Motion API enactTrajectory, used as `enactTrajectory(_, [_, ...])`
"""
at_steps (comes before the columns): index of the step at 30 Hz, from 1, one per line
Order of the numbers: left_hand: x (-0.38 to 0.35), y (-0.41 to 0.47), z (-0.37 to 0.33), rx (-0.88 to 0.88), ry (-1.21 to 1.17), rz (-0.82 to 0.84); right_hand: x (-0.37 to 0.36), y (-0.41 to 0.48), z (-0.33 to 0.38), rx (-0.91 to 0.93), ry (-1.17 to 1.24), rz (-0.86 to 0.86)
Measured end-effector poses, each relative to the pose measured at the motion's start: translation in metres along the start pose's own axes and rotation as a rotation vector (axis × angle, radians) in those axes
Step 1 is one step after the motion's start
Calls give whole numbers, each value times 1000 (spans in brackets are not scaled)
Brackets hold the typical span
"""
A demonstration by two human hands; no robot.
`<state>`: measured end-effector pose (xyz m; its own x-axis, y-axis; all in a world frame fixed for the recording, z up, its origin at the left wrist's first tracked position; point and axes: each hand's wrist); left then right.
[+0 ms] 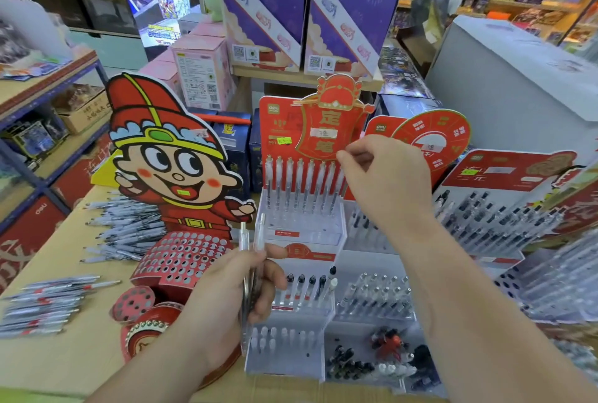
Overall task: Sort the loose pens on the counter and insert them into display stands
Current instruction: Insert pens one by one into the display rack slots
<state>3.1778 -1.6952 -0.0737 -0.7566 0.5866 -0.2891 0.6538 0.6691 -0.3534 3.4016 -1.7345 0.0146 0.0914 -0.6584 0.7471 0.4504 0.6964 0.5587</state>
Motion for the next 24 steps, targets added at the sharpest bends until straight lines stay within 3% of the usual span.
enactTrajectory(2, [0, -3, -1, -22, -6, 29, 5, -18, 19, 28, 240, 56])
enactTrajectory(5, [-3, -7, -4, -32, -10, 62, 3, -42, 40, -114, 581, 498])
enactTrajectory(7, [-5, -9, -7, -24, -10, 95, -4, -54, 43, -174, 774, 668])
enactTrajectory(14, [-3, -13, -16, -11, 21, 146, -20, -64, 42, -245, 879, 682])
enactTrajectory(18, [12, -7, -15, 39, 85, 73, -26, -62, 44, -349, 945, 660])
enactTrajectory(21, [30, -5, -14, 84, 123, 17, -27, -51, 47, -388, 927, 527])
enactTrajectory(24, [51, -2, -17, 123, 113, -91, -25, -33, 50, -351, 926, 275])
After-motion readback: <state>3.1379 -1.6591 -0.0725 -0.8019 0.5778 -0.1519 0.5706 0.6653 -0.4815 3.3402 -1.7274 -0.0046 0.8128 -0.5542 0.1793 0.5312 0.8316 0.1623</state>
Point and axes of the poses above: each hand's wrist, its own y-axis towards the middle knuckle, its own x-axis out of the back of the hand, z = x × y, and after that the axes turned 3 degrees about x, right-handed
